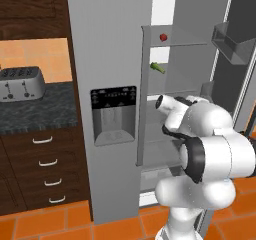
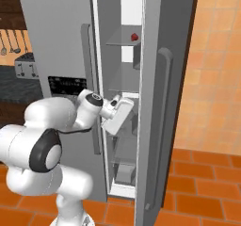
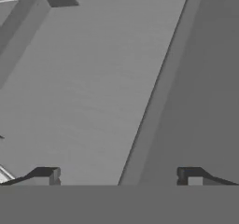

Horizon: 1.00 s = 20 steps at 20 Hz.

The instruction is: Take the strawberry from the fridge and place it on top of the pancake, located on the dining counter.

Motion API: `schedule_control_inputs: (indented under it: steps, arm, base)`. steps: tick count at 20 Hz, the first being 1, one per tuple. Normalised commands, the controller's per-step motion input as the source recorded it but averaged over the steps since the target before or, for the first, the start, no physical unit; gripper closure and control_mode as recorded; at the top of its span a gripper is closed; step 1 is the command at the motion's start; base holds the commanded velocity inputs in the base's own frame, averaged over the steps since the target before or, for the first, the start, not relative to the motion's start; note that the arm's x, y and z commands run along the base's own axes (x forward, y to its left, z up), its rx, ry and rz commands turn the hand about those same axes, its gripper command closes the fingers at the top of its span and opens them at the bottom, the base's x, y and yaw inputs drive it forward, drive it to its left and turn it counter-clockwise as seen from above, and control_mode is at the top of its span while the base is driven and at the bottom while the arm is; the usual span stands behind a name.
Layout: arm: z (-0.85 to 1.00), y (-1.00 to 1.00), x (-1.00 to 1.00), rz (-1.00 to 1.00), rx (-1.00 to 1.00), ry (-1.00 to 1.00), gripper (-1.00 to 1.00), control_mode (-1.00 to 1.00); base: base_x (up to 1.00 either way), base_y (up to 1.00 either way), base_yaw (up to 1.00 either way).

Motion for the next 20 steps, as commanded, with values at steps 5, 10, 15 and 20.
schedule_control_inputs:
  steps: [5,10,15,20]
  arm:
    - [-0.03,-1.00,0.03,-0.11,-0.02,0.03,-1.00,-1.00]
    - [-0.06,-0.93,0.00,-0.12,0.00,0.01,-1.00,-1.00]
    - [0.00,0.18,0.00,0.04,0.01,-0.05,-1.00,-1.00]
    - [0.22,0.98,-0.08,0.12,0.09,-0.21,-1.00,-1.00]
  base:
    - [0.00,0.00,0.00]
    - [0.00,0.00,0.00]
    - [0.00,0.00,0.00]
    - [0.00,0.00,0.00]
